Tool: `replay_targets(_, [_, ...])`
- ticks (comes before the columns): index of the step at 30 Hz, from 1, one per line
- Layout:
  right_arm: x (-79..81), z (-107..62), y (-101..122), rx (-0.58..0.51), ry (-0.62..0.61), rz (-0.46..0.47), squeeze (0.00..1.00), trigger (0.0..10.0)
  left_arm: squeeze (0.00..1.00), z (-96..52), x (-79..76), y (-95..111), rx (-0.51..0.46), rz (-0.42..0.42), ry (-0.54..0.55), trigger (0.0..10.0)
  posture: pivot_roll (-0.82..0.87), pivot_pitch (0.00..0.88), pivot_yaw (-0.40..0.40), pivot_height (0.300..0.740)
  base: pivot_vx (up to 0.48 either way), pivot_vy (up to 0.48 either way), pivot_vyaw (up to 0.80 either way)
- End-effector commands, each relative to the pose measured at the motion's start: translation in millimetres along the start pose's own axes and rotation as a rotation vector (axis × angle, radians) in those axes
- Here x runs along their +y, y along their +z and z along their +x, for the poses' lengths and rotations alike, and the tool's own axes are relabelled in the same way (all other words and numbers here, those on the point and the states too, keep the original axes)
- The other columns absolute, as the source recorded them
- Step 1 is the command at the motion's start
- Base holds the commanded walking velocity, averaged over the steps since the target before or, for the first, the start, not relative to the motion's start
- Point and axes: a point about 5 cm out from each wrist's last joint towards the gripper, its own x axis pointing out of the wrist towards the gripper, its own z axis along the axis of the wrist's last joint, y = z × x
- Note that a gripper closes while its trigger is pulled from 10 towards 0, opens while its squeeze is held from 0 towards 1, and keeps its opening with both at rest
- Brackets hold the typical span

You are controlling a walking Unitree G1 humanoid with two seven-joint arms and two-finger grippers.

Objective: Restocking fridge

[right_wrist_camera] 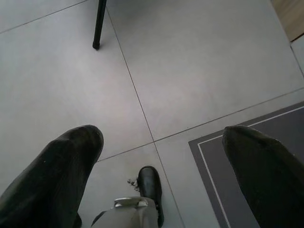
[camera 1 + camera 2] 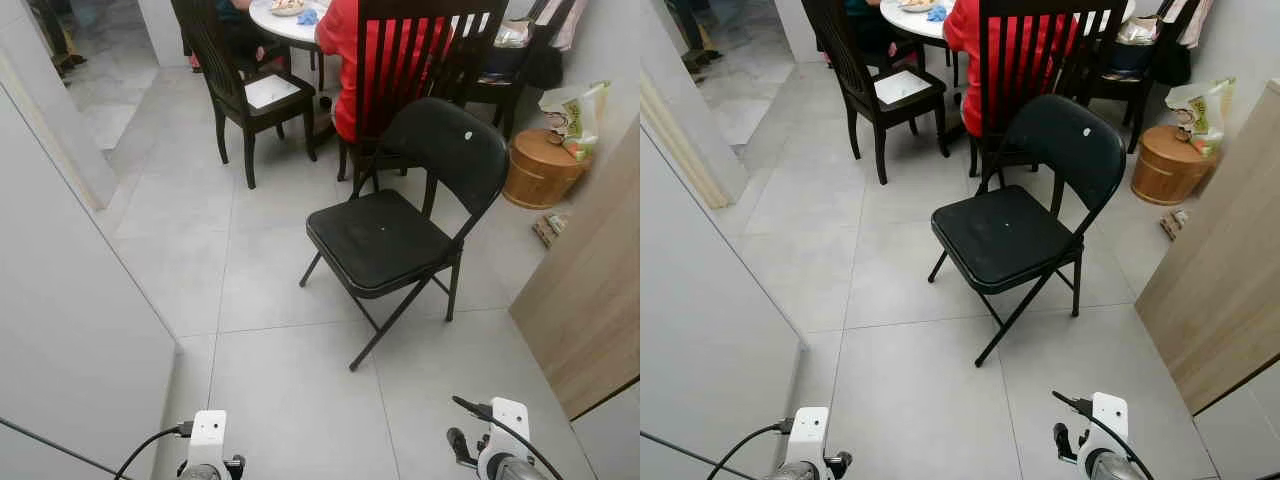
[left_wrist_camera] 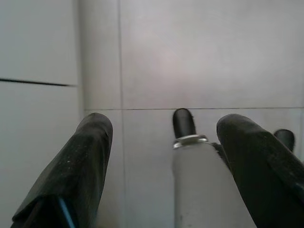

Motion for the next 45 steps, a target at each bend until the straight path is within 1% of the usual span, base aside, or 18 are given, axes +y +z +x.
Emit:
replay_targets(1, [-2.4,-0.7,-1.0,-0.004,0.003,-0.025,0.0,10.0,0.0,-0.5,1.8,-6.4,0.025,-0.012,0.024,10.0,-0.18,0.0,0.037,0.74,0.0,0.0,0.0])
replay_targets(2, [-2.3,-0.7,0.6,-0.018,0.006,-0.05,0.0,10.0,0.0,-0.6,1.5,-7.6,0.033,-0.034,0.022,10.0,-0.18,0.0,0.037,0.74,0.0,0.0,0.0])
replay_targets(3, [-2.3,-0.7,0.6,-0.018,0.006,-0.05,0.0,10.0,0.0,-0.6,1.5,-7.6,0.033,-0.034,0.022,10.0,-0.18,0.0,0.037,0.74,0.0,0.0,0.0])
replay_targets(4, [-2.4,-0.7,0.6,-0.02,0.0,-0.051,0.0,10.0,0.0,-0.6,0.7,-8.3,0.038,-0.052,0.008,10.0,-0.18,0.0,0.04,0.74,0.0,0.0,0.8])
replay_targets(7, [-2.0,-0.7,-0.1,-0.016,0.001,-0.049,0.0,10.0,0.0,-0.6,-0.8,-8.2,0.038,-0.055,-0.025,10.0,-0.18,0.0,0.041,0.74,0.0,0.0,0.8])
replay_targets(13, [-1.5,-0.5,0.2,-0.012,0.004,-0.051,0.0,10.0,0.0,-0.6,-2.4,-6.3,0.026,-0.058,-0.054,10.0,-0.18,0.0,0.04,0.74,0.0,0.0,0.8])
replay_targets(18, [-1.4,-0.4,1.4,-0.01,0.008,-0.046,0.0,10.0,0.0,-0.3,-3.6,-3.9,0.022,-0.025,-0.082,10.0,-0.18,0.0,0.036,0.74,0.0,0.0,0.8])
replay_targets(25, [-1.1,-0.2,2.3,-0.008,0.011,-0.044,0.0,10.0,0.0,-0.2,-3.3,-2.6,0.022,-0.019,-0.084,10.0,-0.18,0.0,0.039,0.74,0.0,0.0,0.8])
replay_targets(29, [-0.8,-0.1,2.7,-0.007,0.015,-0.042,0.0,10.0,0.0,-0.1,-3.5,-1.9,0.025,0.0,-0.094,10.0,-0.17,0.0,0.035,0.74,0.0,0.0,0.8])
replay_targets(34, [-1.3,-0.1,3.5,-0.006,0.014,-0.044,0.0,10.0,0.0,-0.1,-3.9,-1.7,0.027,-0.01,-0.09,10.0,-0.17,0.0,0.034,0.74,0.0,0.0,0.8])
replay_targets(37, [-1.9,-0.2,4.0,-0.006,0.013,-0.046,0.0,10.0,0.0,-0.1,-4.9,-1.4,0.03,0.004,-0.103,10.0,-0.17,0.0,0.03,0.74,0.0,0.0,0.8])
replay_targets(45, [-2.0,-0.1,4.5,-0.007,0.013,-0.048,0.0,10.0,0.0,-0.1,-5.3,-1.0,0.03,0.007,-0.111,10.0,-0.17,0.0,0.028,0.74,0.0,0.0,0.8])
